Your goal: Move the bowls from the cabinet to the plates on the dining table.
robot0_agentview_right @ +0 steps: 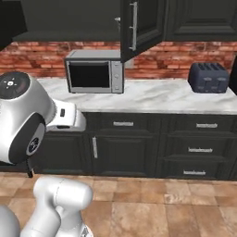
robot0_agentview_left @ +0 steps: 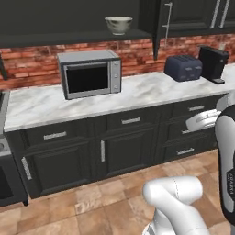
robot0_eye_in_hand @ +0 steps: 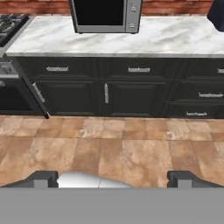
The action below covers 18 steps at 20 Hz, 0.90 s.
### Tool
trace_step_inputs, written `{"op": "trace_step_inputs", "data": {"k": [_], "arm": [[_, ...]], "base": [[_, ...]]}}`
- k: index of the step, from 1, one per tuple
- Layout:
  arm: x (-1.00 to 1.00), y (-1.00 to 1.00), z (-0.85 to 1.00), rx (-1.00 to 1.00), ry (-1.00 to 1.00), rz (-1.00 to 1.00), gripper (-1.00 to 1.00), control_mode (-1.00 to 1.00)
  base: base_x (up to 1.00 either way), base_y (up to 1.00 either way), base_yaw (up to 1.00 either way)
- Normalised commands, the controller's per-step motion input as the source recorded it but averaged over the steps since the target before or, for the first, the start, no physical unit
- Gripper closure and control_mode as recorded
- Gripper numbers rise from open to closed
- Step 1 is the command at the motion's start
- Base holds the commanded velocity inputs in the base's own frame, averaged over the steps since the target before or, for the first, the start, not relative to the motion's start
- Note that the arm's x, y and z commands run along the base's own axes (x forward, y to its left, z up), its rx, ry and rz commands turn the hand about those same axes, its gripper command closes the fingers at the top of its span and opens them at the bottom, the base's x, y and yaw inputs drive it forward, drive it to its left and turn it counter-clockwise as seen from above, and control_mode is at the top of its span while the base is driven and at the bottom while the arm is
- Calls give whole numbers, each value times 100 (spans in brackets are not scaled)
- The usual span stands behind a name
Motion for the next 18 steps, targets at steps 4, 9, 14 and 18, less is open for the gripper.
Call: {"op": "trace_step_inputs", "data": {"k": [4,9,14,18], "arm": [[0,0,0,0,0,0,-100,100],[0,0,0,0,0,0,-100,100],[0,0,0,0,0,0,-100,100],[0,0,0,0,0,0,-100,100]], "base": [[0,44,0],[6,69,0],[35,56,0],[97,26,0]]}}
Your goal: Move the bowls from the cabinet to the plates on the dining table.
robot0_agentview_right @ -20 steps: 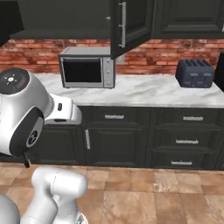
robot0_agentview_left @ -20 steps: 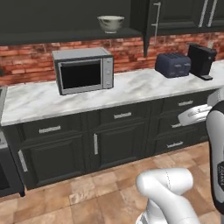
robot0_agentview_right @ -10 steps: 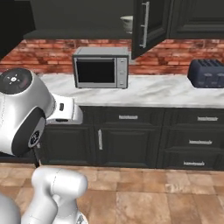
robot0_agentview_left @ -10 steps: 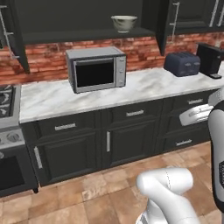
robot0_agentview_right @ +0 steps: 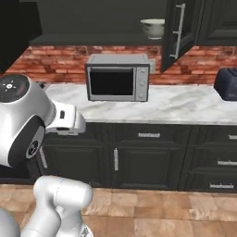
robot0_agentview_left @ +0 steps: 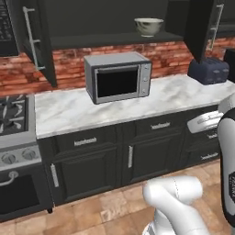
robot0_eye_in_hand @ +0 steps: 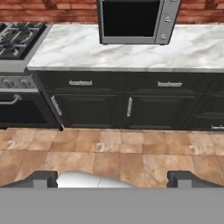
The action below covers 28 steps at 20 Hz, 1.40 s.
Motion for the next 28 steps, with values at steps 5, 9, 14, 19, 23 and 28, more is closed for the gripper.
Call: {"op": "trace_step_inputs", "data": {"k": [5,9,14,19,23,28], "arm": [[0,0,0,0,0,0,-100,100],[0,0,0,0,0,0,-100,100],[0,0,0,0,0,0,-100,100],[0,0,0,0,0,0,-100,100],[0,0,0,0,0,0,-100,100],[0,0,0,0,0,0,-100,100]], "base": [[98,20,0],[91,17,0],[25,3,0],[-6,0,0],[33,-3,2],[86,-10,20]]}}
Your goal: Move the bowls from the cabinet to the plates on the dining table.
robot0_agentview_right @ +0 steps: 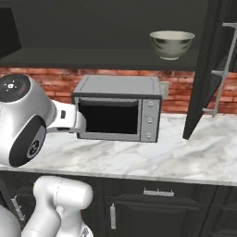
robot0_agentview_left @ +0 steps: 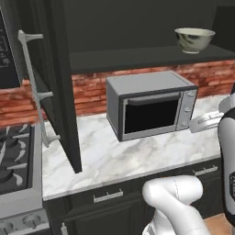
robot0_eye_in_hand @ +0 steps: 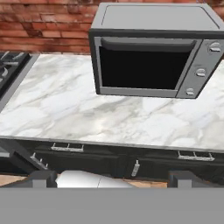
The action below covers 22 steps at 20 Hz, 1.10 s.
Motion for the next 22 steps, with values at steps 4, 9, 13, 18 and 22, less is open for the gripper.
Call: {"op": "trace_step_inputs", "data": {"k": [4,9,13,18,22], "arm": [[0,0,0,0,0,0,-100,100],[0,0,0,0,0,0,-100,100],[0,0,0,0,0,0,-100,100],[0,0,0,0,0,0,-100,100],[0,0,0,0,0,0,-100,100]], "base": [[57,-14,23],[3,-38,6],[0,-7,0],[1,0,0],[0,0,0]]}}
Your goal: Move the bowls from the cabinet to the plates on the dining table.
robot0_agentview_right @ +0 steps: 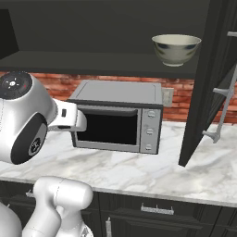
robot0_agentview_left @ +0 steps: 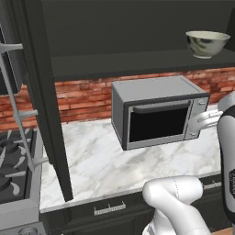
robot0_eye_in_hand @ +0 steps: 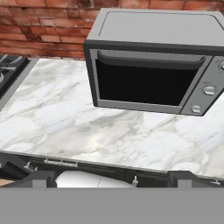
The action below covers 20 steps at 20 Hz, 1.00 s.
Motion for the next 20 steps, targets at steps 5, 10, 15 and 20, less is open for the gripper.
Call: {"op": "trace_step_inputs", "data": {"k": [5,10,15,20], "arm": [[0,0,0,0,0,0,-100,100],[0,0,0,0,0,0,-100,100],[0,0,0,0,0,0,-100,100],[0,0,0,0,0,0,-100,100]], "base": [[0,0,0],[0,0,0],[0,0,0],[0,0,0]]}}
